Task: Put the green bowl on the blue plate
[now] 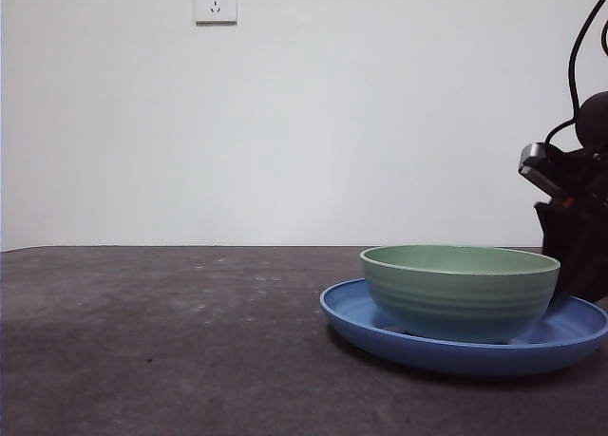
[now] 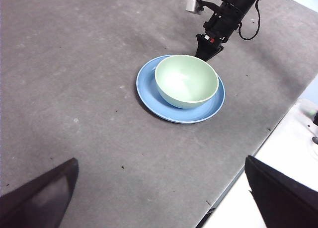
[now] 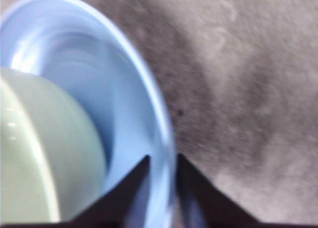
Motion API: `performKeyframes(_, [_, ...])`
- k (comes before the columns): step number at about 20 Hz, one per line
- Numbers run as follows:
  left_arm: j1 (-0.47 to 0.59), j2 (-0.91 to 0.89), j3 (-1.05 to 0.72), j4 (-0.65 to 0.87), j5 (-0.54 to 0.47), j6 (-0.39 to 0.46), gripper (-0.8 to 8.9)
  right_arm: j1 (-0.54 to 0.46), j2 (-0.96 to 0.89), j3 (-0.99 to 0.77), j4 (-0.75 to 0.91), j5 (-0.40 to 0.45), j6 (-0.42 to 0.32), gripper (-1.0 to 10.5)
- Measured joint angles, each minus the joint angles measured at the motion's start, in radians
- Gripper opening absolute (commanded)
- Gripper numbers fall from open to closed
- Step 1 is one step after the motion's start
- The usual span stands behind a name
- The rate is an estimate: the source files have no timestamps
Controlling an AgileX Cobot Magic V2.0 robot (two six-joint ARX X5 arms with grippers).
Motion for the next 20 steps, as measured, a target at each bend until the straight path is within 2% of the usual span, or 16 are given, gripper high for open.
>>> performKeyframes(7, [0.000, 0.000, 0.000, 0.000, 0.000, 0.000, 6.60, 0.010, 0.007, 0.013, -0.014, 0.034, 0.004, 0.1])
performKeyframes(13, [0.000, 0.000, 0.000, 0.000, 0.000, 0.000, 6.61, 0.037, 0.007, 0.166, -0.122, 0.062, 0.013, 0.1])
performKeyframes(16, [0.000, 0.000, 0.000, 0.000, 0.000, 0.000, 6.60, 0.092, 0.007, 0.203, -0.119, 0.062, 0.045, 0.1])
performKeyframes(20, [0.000, 0.000, 0.000, 0.000, 0.000, 0.000, 6.60, 0.196, 0.007, 0.206, -0.053, 0.062, 0.130, 0.1])
